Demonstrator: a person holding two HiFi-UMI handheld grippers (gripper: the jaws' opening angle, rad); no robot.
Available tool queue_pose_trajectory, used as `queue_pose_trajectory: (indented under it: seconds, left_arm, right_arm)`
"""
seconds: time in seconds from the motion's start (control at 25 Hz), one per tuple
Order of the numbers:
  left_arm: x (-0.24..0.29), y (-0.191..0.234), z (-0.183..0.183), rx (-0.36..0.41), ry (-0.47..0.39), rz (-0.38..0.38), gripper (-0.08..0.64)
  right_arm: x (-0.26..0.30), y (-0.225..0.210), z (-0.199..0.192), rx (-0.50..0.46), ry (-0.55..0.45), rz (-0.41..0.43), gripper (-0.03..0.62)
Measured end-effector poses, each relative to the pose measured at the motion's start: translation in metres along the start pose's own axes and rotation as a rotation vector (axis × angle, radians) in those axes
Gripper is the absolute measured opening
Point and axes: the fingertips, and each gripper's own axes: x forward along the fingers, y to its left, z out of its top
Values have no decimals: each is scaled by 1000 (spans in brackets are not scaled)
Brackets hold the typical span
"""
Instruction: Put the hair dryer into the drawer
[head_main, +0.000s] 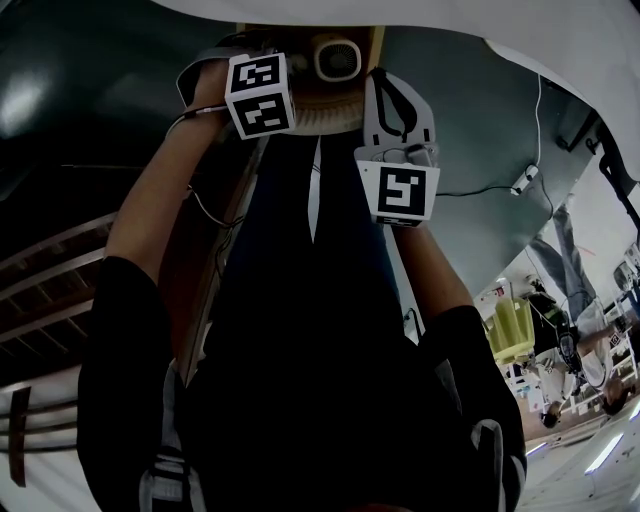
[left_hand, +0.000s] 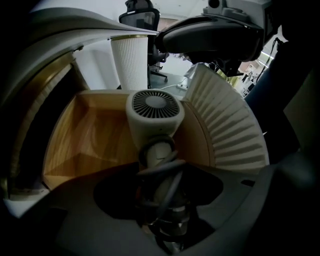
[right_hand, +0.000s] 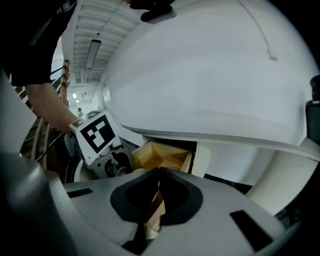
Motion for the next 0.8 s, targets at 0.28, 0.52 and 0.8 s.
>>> queue_pose_trajectory:
  seconds: [0.28,0.52,0.8]
  left_arm:
    - [7,-4,-2,-12,13,-18,262]
    - [7,-1,-1,-24,5,-29,267]
    - [15,-6,6,-24,2,-34,281]
  right_arm:
    - [-4,3,-5,18,-11,-5,23]
    - [-4,2,-5,11,-3,-8,23]
    - [-9,-3,-15,6,-1,-10,23]
